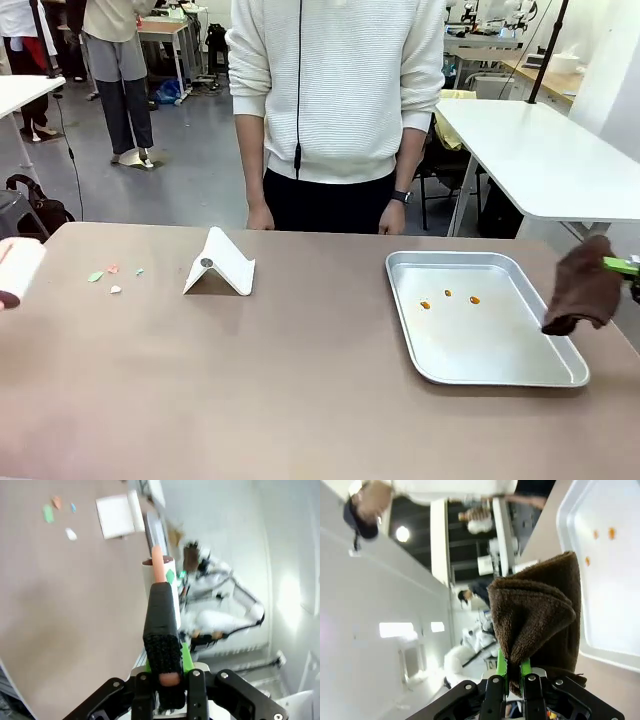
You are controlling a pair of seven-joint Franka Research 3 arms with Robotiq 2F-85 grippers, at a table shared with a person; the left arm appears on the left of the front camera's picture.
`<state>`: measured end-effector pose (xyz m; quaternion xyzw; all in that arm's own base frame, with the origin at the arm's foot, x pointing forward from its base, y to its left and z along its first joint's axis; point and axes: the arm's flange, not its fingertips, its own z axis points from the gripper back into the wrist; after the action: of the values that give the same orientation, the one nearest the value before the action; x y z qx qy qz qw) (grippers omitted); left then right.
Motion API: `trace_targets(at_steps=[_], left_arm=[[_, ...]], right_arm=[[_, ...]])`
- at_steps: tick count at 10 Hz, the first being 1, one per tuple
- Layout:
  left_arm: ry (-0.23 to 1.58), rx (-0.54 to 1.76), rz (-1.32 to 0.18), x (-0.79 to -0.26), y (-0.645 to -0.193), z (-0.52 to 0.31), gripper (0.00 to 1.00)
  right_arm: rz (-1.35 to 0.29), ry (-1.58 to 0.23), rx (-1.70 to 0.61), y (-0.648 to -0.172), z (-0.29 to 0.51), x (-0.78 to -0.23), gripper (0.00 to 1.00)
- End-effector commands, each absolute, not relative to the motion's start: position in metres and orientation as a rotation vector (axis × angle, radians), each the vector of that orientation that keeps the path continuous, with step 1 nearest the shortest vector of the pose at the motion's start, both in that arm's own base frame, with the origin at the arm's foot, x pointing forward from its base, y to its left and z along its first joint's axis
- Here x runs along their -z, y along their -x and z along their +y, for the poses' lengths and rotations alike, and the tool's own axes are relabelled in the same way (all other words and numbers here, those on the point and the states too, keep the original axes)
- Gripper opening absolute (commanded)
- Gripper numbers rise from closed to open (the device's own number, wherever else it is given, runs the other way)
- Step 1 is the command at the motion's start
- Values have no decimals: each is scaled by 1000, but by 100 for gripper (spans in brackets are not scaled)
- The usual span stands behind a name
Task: Clean the surface of the table.
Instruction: Hold the Lint Roller with your left hand and the towel with your right hand.
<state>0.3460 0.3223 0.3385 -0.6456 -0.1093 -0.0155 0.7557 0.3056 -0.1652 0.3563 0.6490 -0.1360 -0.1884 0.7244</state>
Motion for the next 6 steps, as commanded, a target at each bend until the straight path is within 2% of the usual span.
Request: trace_targets(at_steps=[1,3,4,6], left_arm=[[1526,-175,-334,-333,-349,338,0],[1569,-264,-315,-319,-345,345,0],[1485,-163,-304,-317,-337,347,0],[1485,-163,-304,-317,-337,347,0]], right_arm=[[-394,-1473,524,-309,-182,-341,0],[-441,-1490,559,-311,-186,-330,0],[-351,-1467,537,-299,-188,-337,0],[-351,-1467,537,-299,-188,-337,0]])
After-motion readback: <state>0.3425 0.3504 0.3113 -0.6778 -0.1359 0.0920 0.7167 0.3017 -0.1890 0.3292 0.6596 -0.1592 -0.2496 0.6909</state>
